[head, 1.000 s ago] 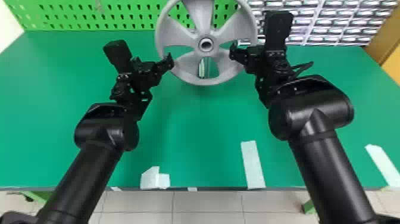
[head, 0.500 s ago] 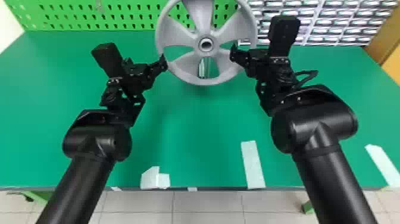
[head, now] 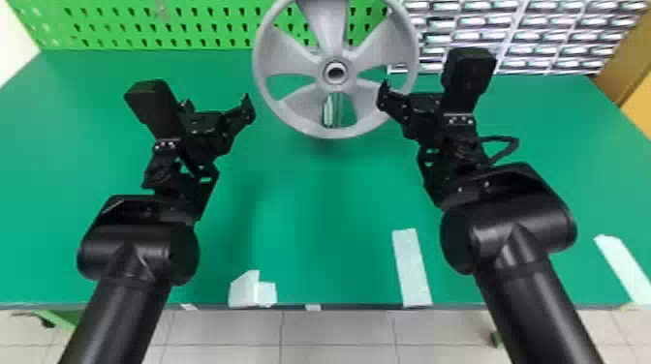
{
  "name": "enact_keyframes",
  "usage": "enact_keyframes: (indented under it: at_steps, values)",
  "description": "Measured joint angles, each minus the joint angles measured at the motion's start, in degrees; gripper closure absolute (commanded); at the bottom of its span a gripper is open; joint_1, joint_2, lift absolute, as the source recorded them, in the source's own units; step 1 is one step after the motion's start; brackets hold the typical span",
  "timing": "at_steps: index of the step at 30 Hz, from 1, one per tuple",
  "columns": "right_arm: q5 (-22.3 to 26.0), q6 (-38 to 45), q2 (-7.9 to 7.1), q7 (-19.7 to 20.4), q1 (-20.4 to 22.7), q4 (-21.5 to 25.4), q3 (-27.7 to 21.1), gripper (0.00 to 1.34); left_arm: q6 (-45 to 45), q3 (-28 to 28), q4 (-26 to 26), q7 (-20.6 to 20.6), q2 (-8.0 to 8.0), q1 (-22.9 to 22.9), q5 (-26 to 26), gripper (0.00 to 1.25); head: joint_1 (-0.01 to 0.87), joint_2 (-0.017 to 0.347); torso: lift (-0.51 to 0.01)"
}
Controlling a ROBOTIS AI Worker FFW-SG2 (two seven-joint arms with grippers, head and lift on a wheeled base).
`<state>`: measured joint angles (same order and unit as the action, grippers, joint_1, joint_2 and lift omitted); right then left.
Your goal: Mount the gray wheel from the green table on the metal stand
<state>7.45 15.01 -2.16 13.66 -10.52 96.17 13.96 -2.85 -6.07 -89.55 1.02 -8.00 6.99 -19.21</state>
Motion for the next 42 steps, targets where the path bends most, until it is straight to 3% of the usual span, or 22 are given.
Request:
enact_keyframes:
  at_steps: [14,42]
  values:
    - [0.2,-9.3,-1.7,-1.2,3.3,-3.1,1.4,0.08,0.0,2.0,-3.6,1.0,0.08,-4.2,3.7,0.11,0.867,0.052,-0.1]
    - [1.9,-18.8,-2.65,-4.3,9.7,-7.0,0.6,0.09,3.0,2.8,-5.4,4.4,0.5,-10.8,9.6,0.12,0.867,0.052,-0.1]
